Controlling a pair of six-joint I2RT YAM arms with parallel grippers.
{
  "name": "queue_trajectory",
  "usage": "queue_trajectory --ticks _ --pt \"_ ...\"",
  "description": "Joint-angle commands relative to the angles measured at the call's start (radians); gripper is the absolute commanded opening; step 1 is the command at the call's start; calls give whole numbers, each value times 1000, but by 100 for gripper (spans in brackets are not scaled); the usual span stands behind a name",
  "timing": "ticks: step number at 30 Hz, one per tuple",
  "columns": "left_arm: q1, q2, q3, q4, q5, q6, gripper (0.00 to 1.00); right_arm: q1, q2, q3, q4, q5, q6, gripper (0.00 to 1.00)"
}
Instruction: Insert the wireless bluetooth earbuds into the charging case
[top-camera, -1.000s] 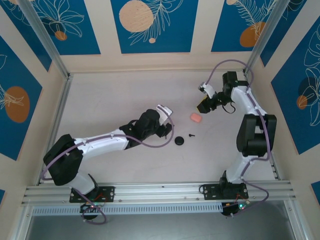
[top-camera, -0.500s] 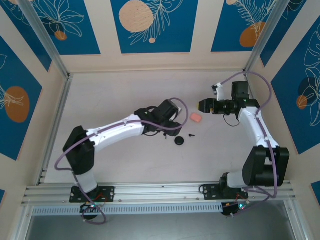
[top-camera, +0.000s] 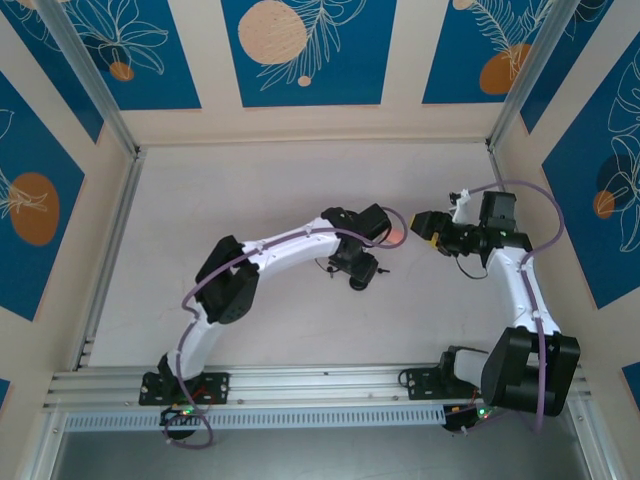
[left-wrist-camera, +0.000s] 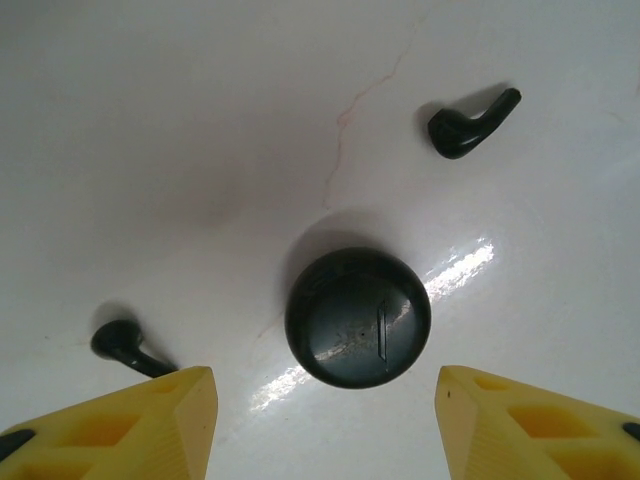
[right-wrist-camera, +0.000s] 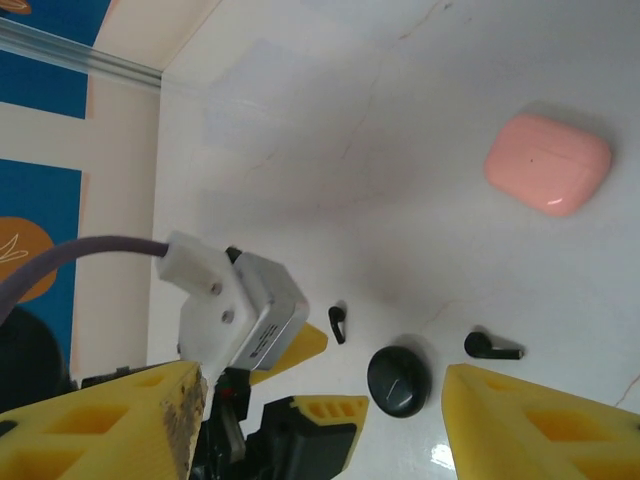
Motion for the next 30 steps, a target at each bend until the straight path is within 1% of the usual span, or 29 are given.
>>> queue_trajectory --ticks 1,8,13,30 --pt "-14 44 81 -91 31 -23 59 -7 -16 -30 1 -44 20 65" --pt "-17 132 164 -142 41 -20 59 -21 -12 -40 -2 -55 -9 66" --pt "-20 165 199 -163 38 -27 59 -29 -10 -40 -5 -67 -28 66" --pt "-27 246 230 -196 38 -26 59 -48 -24 -48 -6 -101 -40 66"
